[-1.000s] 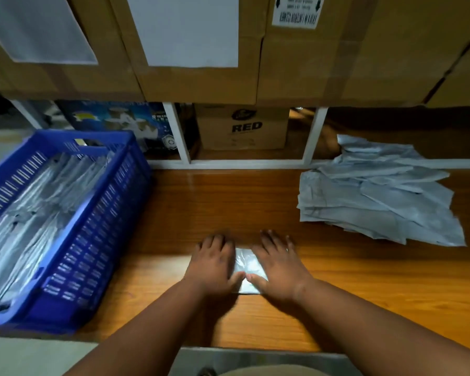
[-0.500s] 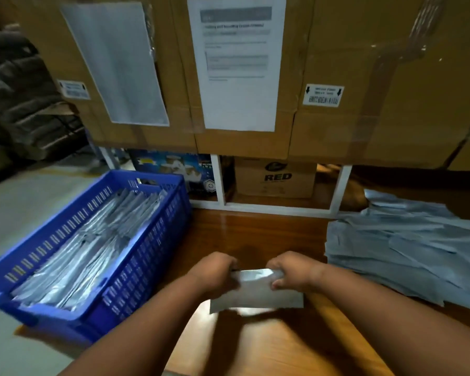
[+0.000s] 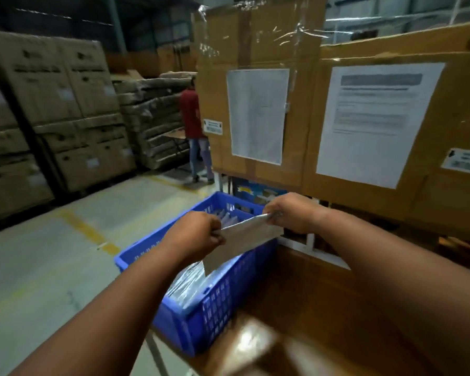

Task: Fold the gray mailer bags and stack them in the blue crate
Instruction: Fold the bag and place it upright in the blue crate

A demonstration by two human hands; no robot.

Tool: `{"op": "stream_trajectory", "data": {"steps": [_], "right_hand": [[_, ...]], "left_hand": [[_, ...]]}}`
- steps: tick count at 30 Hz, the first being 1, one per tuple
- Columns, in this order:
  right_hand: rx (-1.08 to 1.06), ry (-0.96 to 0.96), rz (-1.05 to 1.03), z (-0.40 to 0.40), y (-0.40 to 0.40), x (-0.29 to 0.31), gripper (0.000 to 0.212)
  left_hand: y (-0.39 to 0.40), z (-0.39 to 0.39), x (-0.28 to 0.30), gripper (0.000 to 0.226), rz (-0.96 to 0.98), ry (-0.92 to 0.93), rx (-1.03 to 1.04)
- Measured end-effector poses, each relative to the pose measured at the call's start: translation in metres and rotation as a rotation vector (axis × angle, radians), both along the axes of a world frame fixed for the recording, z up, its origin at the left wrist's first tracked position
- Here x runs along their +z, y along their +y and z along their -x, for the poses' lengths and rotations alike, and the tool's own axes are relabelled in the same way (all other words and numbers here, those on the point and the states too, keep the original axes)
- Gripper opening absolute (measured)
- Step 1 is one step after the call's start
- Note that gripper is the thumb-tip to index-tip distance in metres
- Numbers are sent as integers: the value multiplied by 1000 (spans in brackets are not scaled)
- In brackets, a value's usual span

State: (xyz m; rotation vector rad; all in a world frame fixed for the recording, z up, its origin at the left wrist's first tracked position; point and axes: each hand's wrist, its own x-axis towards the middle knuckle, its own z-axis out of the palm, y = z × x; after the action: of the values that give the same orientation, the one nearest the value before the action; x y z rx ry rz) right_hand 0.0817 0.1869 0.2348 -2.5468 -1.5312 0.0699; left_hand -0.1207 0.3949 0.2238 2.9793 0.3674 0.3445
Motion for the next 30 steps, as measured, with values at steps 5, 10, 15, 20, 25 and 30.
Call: {"op": "stream_trajectory", "data": {"steps": [5,10,15,20,25,30], "right_hand": [[139,-119,158,5,106,-6,18],[221,-75,401,10,168,-47,28],[226,-1,732,8,200,-91,23],[191,-74,880,13,216,-123,25],[184,-130,918,16,235,-155,32],[210,-225,920,19,245,-159,44]], "left_hand": [[49,35,-29,44,38,113,115],[70,43,-76,39,127,309,150],[75,29,-109,37,185,507,114],[72,6,-131,36,113,743,85],[71,-15,-142,22,46,1036,36],[74,-18,-152,14,-40,1020,43]]}}
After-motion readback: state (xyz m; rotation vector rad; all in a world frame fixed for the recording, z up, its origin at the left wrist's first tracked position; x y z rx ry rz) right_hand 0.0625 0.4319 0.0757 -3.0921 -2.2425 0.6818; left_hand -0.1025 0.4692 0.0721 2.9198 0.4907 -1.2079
